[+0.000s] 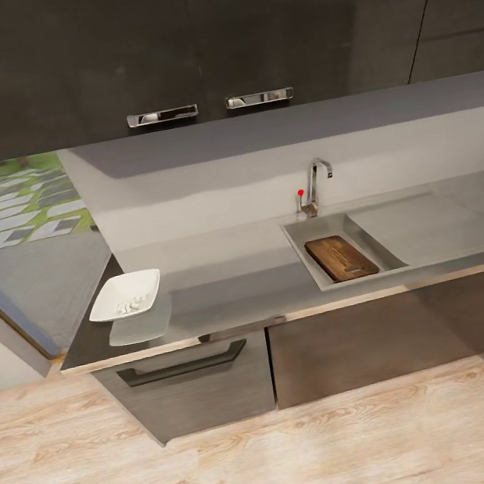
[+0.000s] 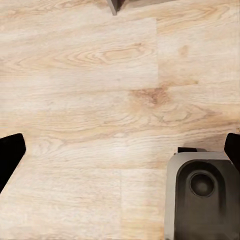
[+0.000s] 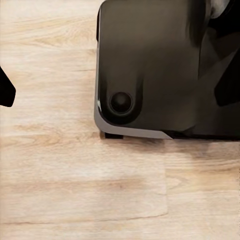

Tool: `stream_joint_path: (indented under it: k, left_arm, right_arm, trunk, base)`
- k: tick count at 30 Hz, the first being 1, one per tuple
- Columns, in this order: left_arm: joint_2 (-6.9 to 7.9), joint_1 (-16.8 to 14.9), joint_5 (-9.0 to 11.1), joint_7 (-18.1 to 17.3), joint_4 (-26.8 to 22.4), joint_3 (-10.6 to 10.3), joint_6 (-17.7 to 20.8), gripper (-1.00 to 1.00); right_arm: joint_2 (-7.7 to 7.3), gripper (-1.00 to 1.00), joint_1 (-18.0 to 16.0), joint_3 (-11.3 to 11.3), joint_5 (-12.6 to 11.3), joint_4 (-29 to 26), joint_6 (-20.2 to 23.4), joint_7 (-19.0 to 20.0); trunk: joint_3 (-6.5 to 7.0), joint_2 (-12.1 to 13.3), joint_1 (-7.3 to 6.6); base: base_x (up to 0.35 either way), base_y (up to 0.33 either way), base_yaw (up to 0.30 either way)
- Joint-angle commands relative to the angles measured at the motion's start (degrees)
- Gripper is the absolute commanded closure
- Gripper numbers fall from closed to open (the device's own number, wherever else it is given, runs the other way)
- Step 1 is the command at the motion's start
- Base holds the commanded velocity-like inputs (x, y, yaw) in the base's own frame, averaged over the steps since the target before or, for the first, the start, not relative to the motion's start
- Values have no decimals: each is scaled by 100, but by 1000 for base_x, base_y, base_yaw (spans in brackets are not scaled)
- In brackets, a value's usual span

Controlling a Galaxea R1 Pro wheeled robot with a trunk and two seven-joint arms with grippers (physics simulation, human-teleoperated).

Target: In the kitchen, take the Vidalia onion out of the sink, dice it on the chopping board with the paring knife, put the diced onion into the bowl on the countertop, then place both the paring knife and the chopping board into the sink.

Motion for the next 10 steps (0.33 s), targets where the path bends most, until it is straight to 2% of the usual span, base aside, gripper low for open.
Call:
stream_joint_path:
  k: [1, 6, 10]
  left_arm:
    - [3, -1, -9, 53, 184, -63, -1, -100]
    - [21, 8, -10, 56, 482, -61, 9, -100]
    - [4, 30, -18, 46, 508, -47, 21, -100]
  right_arm:
    - [-6, -100, -9, 46, -19, -25, -27, -50]
    - [-6, -100, -9, 52, -12, -26, -29, -50]
    - [-6, -100, -9, 50, -12, -26, -29, -50]
  trunk:
    - [-11, -11, 3]
    - [-11, -11, 3]
    - [-11, -11, 3]
  base:
    - [0, 0, 0]
    - [0, 0, 0]
    - [0, 0, 0]
